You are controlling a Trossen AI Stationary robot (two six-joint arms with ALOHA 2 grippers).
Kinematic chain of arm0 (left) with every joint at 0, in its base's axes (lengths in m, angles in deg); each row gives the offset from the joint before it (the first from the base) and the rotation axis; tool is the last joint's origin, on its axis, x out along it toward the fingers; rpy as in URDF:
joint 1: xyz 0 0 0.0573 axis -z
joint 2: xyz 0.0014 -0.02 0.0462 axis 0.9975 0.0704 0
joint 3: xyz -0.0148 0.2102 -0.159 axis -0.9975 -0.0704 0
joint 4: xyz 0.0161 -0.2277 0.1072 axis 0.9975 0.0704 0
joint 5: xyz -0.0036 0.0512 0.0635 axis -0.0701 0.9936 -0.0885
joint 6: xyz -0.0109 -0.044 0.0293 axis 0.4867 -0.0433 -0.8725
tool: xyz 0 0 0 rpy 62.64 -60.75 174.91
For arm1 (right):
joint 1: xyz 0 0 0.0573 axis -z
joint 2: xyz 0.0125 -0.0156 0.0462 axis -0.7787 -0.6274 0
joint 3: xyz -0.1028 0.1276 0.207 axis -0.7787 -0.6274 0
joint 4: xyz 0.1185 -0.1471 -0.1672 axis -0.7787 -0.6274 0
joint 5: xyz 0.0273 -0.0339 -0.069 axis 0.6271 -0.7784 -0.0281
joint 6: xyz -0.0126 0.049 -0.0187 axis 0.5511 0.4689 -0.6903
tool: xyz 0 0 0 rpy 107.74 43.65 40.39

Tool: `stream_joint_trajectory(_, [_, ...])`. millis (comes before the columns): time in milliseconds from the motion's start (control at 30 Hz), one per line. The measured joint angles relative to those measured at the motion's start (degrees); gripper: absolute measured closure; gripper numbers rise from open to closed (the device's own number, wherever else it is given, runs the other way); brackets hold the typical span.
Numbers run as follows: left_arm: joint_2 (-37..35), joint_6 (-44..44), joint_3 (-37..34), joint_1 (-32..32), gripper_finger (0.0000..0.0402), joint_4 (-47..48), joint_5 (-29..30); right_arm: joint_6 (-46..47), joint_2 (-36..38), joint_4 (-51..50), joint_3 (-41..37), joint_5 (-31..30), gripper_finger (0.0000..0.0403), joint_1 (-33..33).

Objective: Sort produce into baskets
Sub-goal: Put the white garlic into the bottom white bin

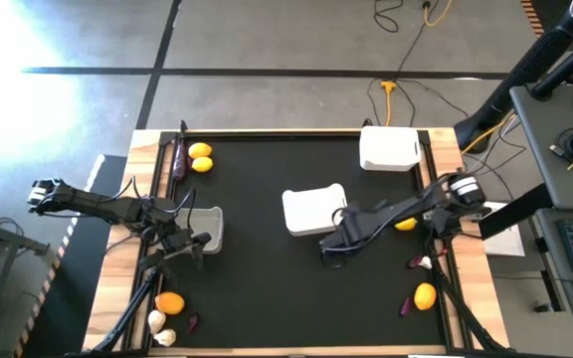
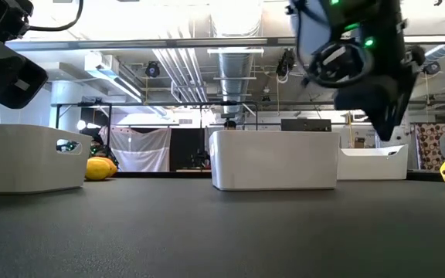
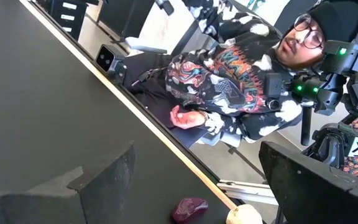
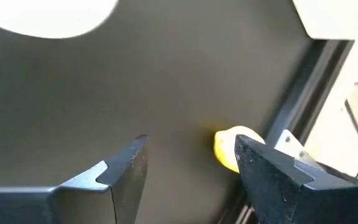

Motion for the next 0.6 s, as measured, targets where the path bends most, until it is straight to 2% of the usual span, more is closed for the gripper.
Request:
stream_joint_trajectory(133, [0.01, -0.01, 0.02, 0.0, 0.0075, 0.0, 0.0, 5.34, 5.9, -0.14, -5.7, 1.22, 0.0172, -0.05])
stream_joint_trajectory(333, [-0.01, -0.01, 0.01, 0.0, 0.0075, 0.02, 0.0, 14.24, 14.89, 0.9, -14.92, 10.56, 0.0172, -1.25])
stream_joint_trajectory(467, [-0.01, 0.01, 0.0, 0.0, 0.0075, 0.0, 0.0, 17.75, 18.42, 6.35, -19.4, 16.9, 0.0172, -4.27])
stream_joint_trajectory(600, [0.0, 0.0, 0.01, 0.0, 0.0075, 0.02, 0.0, 19.59, 18.46, 14.84, -22.88, 23.98, 0.0172, -9.55])
